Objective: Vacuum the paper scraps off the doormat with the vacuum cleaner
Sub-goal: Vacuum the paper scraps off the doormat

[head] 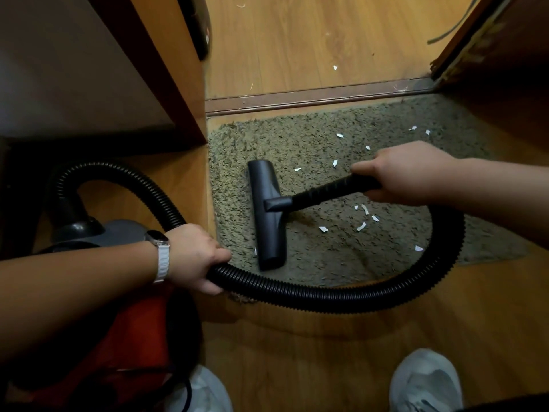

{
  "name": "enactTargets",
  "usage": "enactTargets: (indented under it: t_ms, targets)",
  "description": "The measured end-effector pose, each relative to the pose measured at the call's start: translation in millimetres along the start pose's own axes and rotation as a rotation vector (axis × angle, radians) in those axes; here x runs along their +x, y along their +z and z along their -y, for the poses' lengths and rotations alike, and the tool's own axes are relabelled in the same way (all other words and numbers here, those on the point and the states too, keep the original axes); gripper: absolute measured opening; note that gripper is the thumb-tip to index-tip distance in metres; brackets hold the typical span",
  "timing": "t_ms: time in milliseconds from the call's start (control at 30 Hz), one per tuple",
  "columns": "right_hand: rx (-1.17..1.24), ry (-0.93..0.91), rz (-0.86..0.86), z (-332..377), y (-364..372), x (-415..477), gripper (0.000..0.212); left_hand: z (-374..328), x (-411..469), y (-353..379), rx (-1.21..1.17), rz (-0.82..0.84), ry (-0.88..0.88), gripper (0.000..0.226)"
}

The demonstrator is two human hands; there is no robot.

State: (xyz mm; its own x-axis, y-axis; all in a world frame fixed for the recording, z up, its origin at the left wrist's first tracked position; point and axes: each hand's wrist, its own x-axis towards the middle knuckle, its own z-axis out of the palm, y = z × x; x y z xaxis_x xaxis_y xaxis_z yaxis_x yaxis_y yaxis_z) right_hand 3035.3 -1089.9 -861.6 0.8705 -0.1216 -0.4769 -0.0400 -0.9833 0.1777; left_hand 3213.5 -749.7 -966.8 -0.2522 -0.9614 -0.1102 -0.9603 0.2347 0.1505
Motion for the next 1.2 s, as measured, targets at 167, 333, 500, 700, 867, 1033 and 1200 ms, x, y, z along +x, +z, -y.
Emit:
enactTargets:
  t_ms: [167,333,500,700,867,1033,1200]
  targets:
    - [-0.001,-0.007,-0.037,-6,0,2,0.043,1,2,-1,-0.001,-0.004,0.0,0.045]
    - [0.017,-0.099,-0.035,7,-2,-3,0.04,1,3,-1,0.002,-0.001,0.018,0.046]
    - [-0.004,-0.178,0.049,34,0,-4,0.041,3,1,-1,0.015,0.028,0.049,0.048]
    - [0.25,0.014,0.264,43,12,-5,0.038,3,-2,2,0.012,0.075,0.071,0.046]
    - [1.02,0.291,0.657,48,28,0,0.03,5,-2,3,0.01,0.14,0.064,0.046]
    - [0.708,0.203,0.504,51,35,5,0.038,6,0,3,-0.026,0.145,0.001,0.054]
    - [0.208,0.023,0.16,69,50,-4,0.028,9,8,6,-0.001,0.084,-0.029,0.056]
